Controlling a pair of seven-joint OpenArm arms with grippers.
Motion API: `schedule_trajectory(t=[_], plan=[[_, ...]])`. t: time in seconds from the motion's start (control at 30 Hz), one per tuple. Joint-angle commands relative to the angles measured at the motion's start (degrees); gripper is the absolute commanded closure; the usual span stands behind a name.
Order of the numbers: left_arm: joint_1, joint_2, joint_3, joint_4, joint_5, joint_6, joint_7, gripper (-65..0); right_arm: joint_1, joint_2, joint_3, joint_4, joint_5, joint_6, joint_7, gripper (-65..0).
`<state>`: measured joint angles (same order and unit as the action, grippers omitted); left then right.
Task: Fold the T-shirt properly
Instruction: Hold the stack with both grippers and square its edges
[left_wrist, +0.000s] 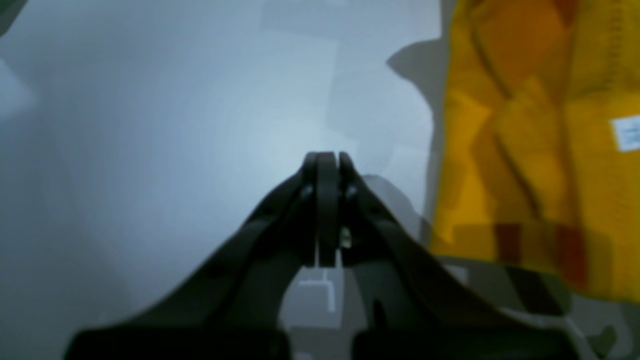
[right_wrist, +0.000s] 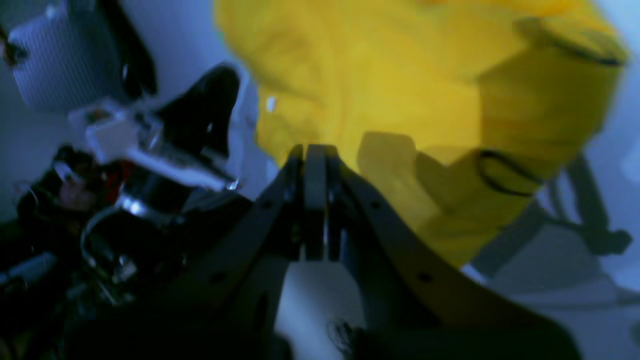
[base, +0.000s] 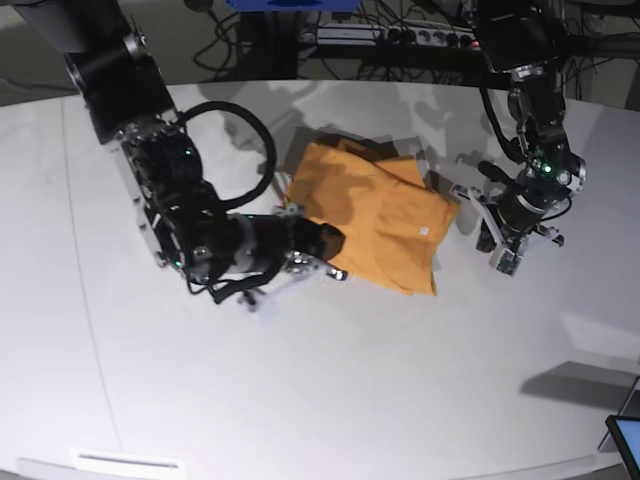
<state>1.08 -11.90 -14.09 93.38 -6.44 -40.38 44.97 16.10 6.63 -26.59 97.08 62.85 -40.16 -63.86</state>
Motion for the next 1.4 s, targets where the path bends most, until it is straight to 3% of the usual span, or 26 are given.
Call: schedule_trajectory(t=[0.0, 0.53, 0.63, 0.83, 1.0, 1.23, 1.37], plan=[[-0.69, -0.80, -0.20, 1.52, -0.55, 0.38, -1.32, 0.0, 0.56, -0.35, 0.35, 0.72, 1.19, 0.16, -0.36, 0.0], [-0.77, -0.80, -0.20, 2.31, -0.64, 0.38, -1.23, 0.0, -5.15, 1.32, 0.61, -9.82, 1.02, 0.16, 6.32, 0.0], [-0.77, -0.80, -0.20, 2.31, -0.64, 0.38, -1.23, 0.0, -5.42, 1.23, 0.61, -10.00, -2.23, 0.16, 7.11, 0.0], [-0.86, -0.80, -0.20, 3.10, -0.82, 0.38, -1.23, 0.0, -5.33, 1.41, 0.79, -5.52, -3.73, 0.16, 6.32, 0.0], [0.19, -0.71, -0.20, 9.17, -0.73, 0.38, -0.97, 0.0, -5.33, 1.15, 1.31, 1.43, -3.64, 0.16, 2.27, 0.0], [0.63, -0.19, 0.24, 13.47, -1.17, 0.38, -0.97, 0.0, -6.91, 1.15, 0.87, 3.19, -3.64, 0.16, 2.01, 0.0], [0.37, 1.75, 0.24, 14.79, -1.26, 0.38, -1.06, 0.0, -9.55, 1.15, 1.14, 4.07, -3.64, 0.16, 2.01, 0.0]])
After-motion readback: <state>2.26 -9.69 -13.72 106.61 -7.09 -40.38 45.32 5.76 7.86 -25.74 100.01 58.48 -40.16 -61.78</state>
